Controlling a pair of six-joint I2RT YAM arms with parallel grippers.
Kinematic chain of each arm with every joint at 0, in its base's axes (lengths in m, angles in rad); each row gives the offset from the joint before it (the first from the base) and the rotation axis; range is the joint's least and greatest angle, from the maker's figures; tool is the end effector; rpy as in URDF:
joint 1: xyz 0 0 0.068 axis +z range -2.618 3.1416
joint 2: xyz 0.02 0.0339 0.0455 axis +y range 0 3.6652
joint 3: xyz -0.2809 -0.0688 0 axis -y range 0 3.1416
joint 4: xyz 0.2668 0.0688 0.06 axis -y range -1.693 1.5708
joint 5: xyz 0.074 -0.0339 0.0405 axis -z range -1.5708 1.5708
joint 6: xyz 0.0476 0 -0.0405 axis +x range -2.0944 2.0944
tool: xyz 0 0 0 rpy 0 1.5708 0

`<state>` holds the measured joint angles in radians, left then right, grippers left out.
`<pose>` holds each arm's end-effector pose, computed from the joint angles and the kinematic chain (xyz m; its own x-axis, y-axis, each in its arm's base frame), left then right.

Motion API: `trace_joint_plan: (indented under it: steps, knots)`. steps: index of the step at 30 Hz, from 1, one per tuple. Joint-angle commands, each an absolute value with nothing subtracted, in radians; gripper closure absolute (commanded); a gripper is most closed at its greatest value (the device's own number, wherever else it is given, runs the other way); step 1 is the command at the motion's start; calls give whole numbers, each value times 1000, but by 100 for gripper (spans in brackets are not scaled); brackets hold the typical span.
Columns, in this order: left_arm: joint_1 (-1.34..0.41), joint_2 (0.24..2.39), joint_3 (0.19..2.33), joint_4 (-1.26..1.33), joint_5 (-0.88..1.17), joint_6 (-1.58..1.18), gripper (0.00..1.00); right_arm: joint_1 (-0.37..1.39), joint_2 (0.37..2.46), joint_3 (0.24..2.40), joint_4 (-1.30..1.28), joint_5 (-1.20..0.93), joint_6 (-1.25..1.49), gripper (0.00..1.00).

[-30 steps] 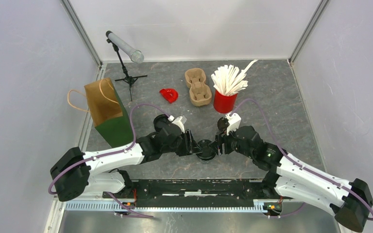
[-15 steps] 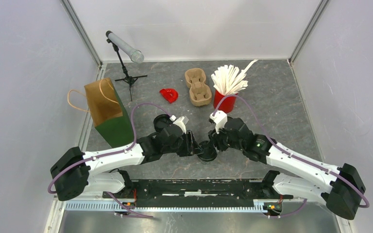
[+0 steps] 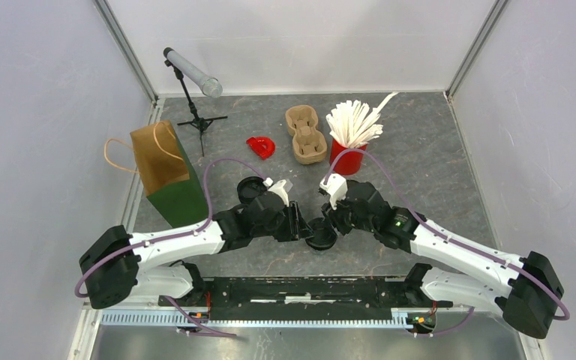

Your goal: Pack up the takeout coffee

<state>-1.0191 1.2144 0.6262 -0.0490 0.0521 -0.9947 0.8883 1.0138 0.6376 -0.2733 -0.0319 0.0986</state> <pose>0.1420 -0.2354 0.2063 -0.9015 -0.1330 -0.4119 0.2138 0.6906 -0.6909 0.1493 0.1860 0.2362 -0.4575 -0.4069 -0.7906 -0.7502 0.6539 0.0976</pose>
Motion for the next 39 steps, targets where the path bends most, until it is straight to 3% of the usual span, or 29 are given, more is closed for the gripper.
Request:
trace_joint_plan:
  steps: [1, 9, 15, 18, 23, 34, 39]
  knots:
    - [-1029, 1220, 662, -46, 12, -927, 56, 876, 1005, 650, -266, -68, 95, 59]
    - [-1035, 1218, 662, -46, 5, -913, 56, 830, 952, 648, -266, -117, 112, 48]
    - [-1038, 1213, 662, -36, 4, -906, 56, 828, 889, 656, -260, -239, -33, 19]
    - [-1038, 1211, 661, -32, 6, -905, 57, 829, 884, 637, -264, -217, -55, 17]
    - [-1039, 1217, 662, -23, 11, -899, 60, 829, 914, 627, -267, -88, -14, 32]
    - [-1042, 1230, 667, -22, 8, -894, 60, 812, 991, 605, -247, -132, 63, 53]
    - [-1044, 1235, 667, -22, 3, -894, 60, 796, 992, 600, -247, -155, 71, 67]
